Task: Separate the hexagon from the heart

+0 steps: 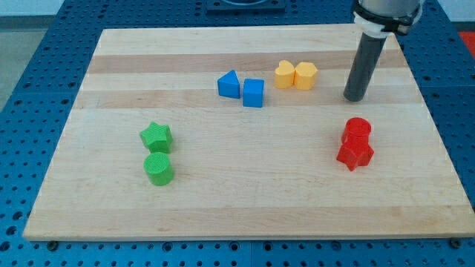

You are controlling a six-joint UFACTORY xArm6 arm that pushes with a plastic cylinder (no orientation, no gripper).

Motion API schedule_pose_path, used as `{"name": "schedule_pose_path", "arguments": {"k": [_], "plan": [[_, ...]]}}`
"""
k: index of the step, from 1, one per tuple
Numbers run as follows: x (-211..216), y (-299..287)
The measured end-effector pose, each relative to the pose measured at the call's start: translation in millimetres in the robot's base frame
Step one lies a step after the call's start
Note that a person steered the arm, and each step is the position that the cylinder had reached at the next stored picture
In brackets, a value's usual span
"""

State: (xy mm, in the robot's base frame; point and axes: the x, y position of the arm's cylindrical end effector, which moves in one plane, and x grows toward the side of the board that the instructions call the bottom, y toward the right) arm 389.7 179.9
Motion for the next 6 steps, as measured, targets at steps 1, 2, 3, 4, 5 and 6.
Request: {"name": "schedule_pose_path", "arguments": {"k": [1,2,3,4,5,6], "plan": [[0.0,-0.6],[0.0,-49.0],[-0.1,-125.3],[-0.6,-128.1],[-13.1,-107.9],[-25.2,-85.9]]}}
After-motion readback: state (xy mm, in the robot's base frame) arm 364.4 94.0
